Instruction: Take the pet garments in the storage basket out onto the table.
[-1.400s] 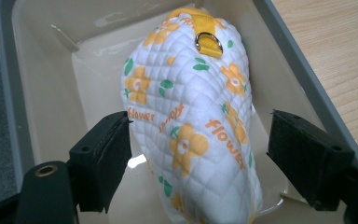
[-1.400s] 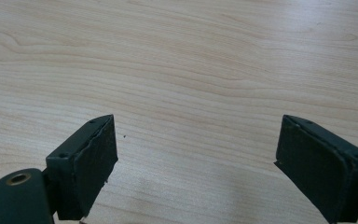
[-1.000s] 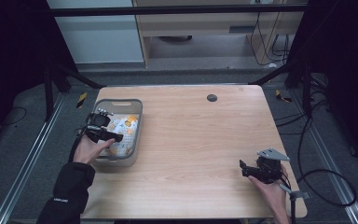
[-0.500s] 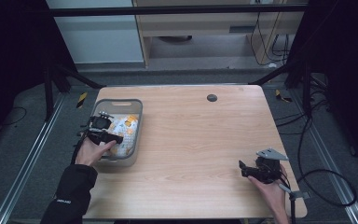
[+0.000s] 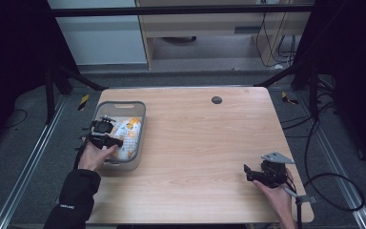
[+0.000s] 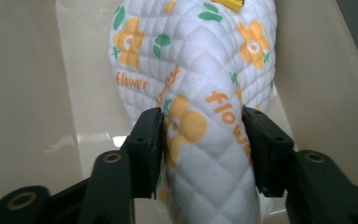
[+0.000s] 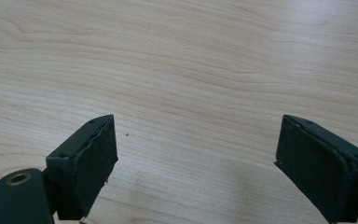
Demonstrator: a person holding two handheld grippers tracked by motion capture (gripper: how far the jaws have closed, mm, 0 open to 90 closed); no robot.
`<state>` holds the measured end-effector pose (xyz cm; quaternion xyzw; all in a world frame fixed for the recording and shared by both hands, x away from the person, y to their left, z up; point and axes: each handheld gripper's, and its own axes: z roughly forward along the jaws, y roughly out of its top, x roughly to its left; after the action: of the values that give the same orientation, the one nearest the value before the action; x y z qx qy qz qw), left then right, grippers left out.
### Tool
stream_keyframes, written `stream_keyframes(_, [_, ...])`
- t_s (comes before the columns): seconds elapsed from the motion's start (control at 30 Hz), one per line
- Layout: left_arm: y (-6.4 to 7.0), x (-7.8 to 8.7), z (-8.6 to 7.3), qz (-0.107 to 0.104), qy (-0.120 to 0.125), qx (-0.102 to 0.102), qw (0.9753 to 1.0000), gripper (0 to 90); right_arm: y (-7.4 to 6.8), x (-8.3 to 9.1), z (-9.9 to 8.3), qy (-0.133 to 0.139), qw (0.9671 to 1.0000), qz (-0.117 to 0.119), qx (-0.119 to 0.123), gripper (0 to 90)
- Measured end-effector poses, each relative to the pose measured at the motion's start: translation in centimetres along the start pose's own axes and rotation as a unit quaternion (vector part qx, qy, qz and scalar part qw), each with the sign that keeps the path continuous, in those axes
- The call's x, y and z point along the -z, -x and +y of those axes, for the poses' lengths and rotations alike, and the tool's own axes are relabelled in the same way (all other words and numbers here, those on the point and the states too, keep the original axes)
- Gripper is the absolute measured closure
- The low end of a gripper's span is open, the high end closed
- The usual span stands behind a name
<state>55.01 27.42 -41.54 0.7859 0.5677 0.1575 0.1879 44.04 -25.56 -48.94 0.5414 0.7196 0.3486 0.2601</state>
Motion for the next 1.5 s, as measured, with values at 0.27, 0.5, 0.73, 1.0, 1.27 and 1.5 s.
stream_keyframes(0.27, [-0.4, 0.0, 0.0, -0.003, -0.005, 0.01, 0.9999, 66.8, 0.1, -0.1, 0.0, -0.003, 1.0, 0.002, 0.001, 12.7])
stream_keyframes(0.5, [-0.5, 0.5, -0.1, -0.002, 0.006, 0.009, 0.9999, 71.6, 0.0, -0.1, 0.0, -0.005, 1.0, 0.004, 0.003, 12.7])
stream_keyframes(0.73, [-1.0, 1.9, 0.0, 0.002, 0.016, 0.005, 0.9999, 73.3, 0.0, -0.1, 0.0, -0.005, 1.0, 0.006, 0.003, 12.7])
stream_keyframes(1.0, [-1.7, 3.9, 0.2, -0.002, 0.028, 0.007, 0.9996, 73.8, 0.0, -0.1, -0.1, -0.005, 1.0, 0.005, 0.004, 12.7])
stream_keyframes(1.27, [-2.4, 6.4, 0.6, -0.003, 0.051, 0.009, 0.9987, 74.5, 0.0, -0.2, -0.1, -0.005, 1.0, 0.006, 0.005, 12.7])
stream_keyframes(1.5, [-2.9, 8.0, 0.7, -0.005, 0.068, 0.012, 0.9976, 74.9, 0.0, -0.1, -0.1, -0.005, 1.0, 0.006, 0.004, 12.7])
